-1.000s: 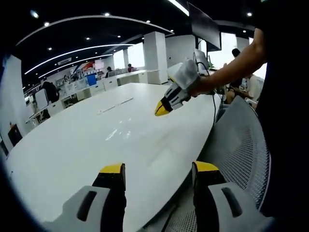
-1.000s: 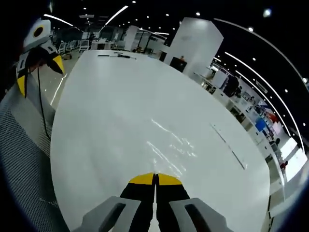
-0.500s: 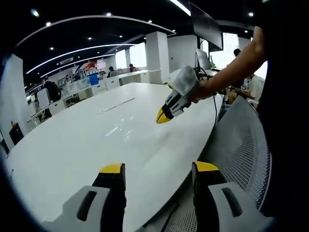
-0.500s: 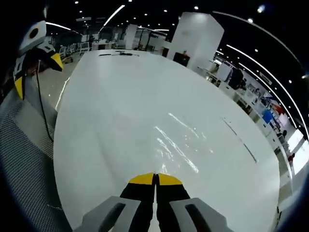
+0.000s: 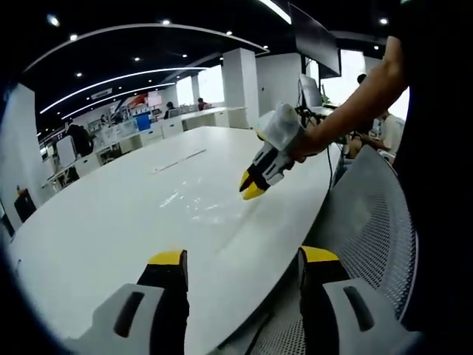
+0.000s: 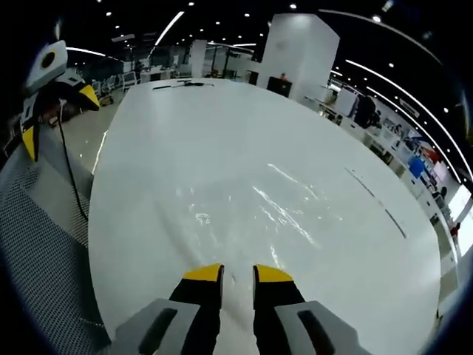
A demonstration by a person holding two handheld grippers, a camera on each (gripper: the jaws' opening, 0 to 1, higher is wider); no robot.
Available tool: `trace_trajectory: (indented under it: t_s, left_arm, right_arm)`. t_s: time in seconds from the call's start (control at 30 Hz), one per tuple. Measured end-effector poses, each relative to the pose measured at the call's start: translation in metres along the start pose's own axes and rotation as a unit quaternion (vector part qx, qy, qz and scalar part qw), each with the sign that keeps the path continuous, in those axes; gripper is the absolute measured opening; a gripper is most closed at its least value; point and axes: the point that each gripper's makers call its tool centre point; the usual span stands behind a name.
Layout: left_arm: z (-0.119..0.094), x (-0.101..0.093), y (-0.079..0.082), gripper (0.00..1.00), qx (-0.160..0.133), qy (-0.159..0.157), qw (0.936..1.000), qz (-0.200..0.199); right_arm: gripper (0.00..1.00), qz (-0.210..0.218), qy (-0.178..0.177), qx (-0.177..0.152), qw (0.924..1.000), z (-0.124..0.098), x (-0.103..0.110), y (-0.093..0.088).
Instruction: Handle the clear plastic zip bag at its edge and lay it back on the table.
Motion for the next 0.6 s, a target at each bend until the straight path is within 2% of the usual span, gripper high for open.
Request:
trace_trajectory:
  t_s: [0.1, 0.27, 0.43, 0.6]
  left_arm:
    - [0.001, 0.0, 0.005, 0.62, -0.005, 0.003, 1.0, -0.005]
    - [0.005, -0.002, 0.008, 0.65, -0.005, 0.0, 1.0, -0.004]
    - [0.007, -0.001, 0.012, 0.68, -0.01, -0.001, 0.9999, -0.006]
    - [0.01, 0.0, 0.01, 0.72, -0.007, -0.005, 0.9999, -0.008]
  right_arm:
    - [0.27, 0.016, 0.001, -0.008, 0.9998, 0.0, 0.0, 0.0]
    - [0.39, 0.023, 0.005, -0.016, 0.9996, 0.0, 0.0, 0.001]
    - [0.47, 0.042, 0.015, -0.029, 0.9986, -0.001, 0.002, 0.006]
    - [0.58, 0.055, 0.012, -0.045, 0.9974, -0.01, 0.0, 0.01]
Point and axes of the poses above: the point that each gripper's makers call its tool centre point, and the gripper's own axes: z roughly forward along the fingers, x roughly to its left, y roughly out of its top, and after that the axes turned 2 degrees about x, right-handed
